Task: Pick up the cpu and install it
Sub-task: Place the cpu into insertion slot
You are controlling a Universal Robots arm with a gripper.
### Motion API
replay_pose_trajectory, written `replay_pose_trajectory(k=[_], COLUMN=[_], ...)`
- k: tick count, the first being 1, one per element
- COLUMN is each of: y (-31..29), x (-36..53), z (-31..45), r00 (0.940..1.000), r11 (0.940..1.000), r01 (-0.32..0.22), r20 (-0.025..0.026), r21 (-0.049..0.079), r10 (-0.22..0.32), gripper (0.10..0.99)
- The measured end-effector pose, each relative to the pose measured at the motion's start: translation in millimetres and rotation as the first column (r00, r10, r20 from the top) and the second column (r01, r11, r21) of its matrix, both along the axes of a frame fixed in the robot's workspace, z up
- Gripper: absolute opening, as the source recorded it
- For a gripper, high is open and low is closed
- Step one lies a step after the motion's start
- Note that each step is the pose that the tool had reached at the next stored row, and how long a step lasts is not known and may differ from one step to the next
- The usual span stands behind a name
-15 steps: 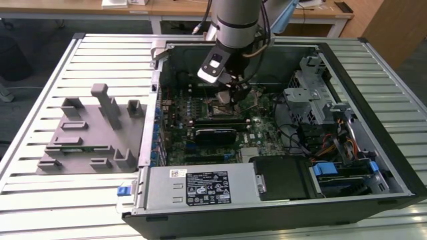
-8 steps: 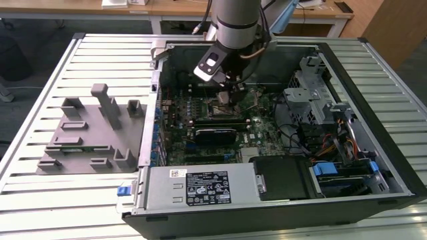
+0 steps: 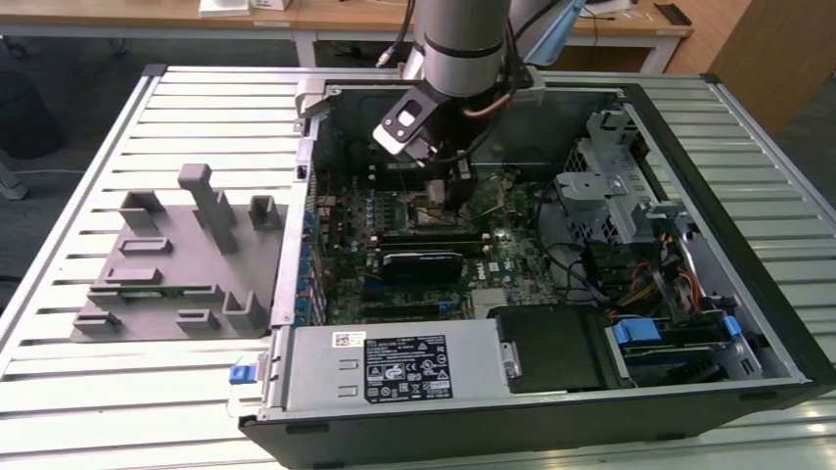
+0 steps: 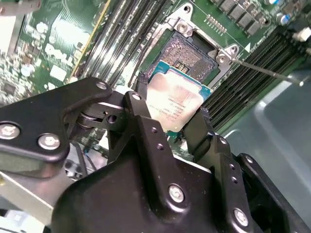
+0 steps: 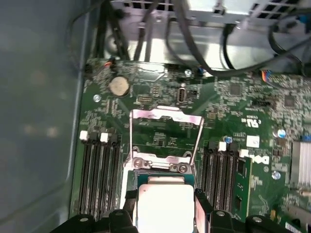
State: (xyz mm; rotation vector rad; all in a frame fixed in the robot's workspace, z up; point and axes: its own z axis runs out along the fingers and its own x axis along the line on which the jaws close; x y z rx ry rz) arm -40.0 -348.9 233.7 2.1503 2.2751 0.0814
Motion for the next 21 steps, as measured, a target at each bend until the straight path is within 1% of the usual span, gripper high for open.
replay_pose_trajectory(k=[2,4,7,10,14,21], y=[0.0,0.0,0.2,0.5,0.6,0.6], x=[0.0,0.0,-0.1,-0.5,-0.9,-1.8], z=[-0.4,-1.3,-2.7,-4.0,-5.7,-12.5], r00=[0.9993,0.9974,0.9968,0.9979,1.0000,1.0000], r11=[0.9993,0.9974,0.9968,0.9979,1.0000,1.0000], r01=[0.037,0.072,0.080,0.065,0.006,0.005], r20=[0.0000,0.0001,0.0000,0.0001,0.0001,0.0001], r21=[0.000,0.000,0.000,-0.001,-0.002,-0.003], r10=[-0.037,-0.072,-0.080,-0.065,-0.006,-0.005], gripper=[0.545,0.545,0.545,0.545,0.545,0.545])
